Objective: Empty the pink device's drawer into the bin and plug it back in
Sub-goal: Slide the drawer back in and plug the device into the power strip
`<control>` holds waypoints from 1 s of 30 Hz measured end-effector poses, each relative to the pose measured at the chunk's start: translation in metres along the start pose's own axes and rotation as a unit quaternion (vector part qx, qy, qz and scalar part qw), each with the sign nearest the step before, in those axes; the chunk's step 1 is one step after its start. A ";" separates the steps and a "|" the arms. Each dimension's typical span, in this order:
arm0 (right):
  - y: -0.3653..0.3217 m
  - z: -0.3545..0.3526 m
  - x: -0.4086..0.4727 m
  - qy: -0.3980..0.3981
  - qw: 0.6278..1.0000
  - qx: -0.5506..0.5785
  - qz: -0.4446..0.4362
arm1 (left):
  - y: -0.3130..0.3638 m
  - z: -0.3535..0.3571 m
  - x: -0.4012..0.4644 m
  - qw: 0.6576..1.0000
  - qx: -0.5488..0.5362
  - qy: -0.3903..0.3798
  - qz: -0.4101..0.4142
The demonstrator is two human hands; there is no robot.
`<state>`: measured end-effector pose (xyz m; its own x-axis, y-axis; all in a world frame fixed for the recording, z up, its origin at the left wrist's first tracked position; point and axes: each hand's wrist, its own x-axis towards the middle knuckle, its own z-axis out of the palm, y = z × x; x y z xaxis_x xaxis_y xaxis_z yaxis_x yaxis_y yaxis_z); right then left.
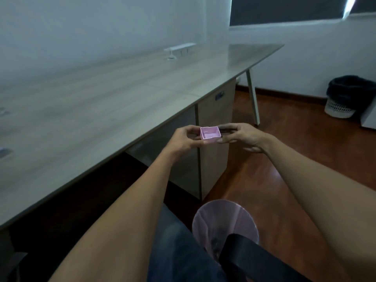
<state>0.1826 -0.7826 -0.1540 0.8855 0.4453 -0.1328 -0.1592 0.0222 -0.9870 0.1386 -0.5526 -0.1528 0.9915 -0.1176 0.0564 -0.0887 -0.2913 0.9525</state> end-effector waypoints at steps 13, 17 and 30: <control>-0.146 0.091 0.037 -0.104 0.987 -0.064 -0.102 | 0.114 -0.124 -0.030 0.989 0.074 0.093 0.083; -0.161 0.149 0.059 -0.156 0.978 -0.056 -0.129 | 0.124 -0.175 -0.058 0.983 0.083 0.140 0.085; -0.178 0.363 0.098 -0.321 0.930 -0.072 -0.162 | 0.117 -0.319 -0.184 0.936 0.136 0.322 0.035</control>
<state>0.1392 -0.4185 0.0411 0.4254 0.8803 0.2098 0.1720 0.1490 -0.9738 -0.0239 -0.2621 0.0436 0.8263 0.4267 0.3677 -0.0890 -0.5457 0.8333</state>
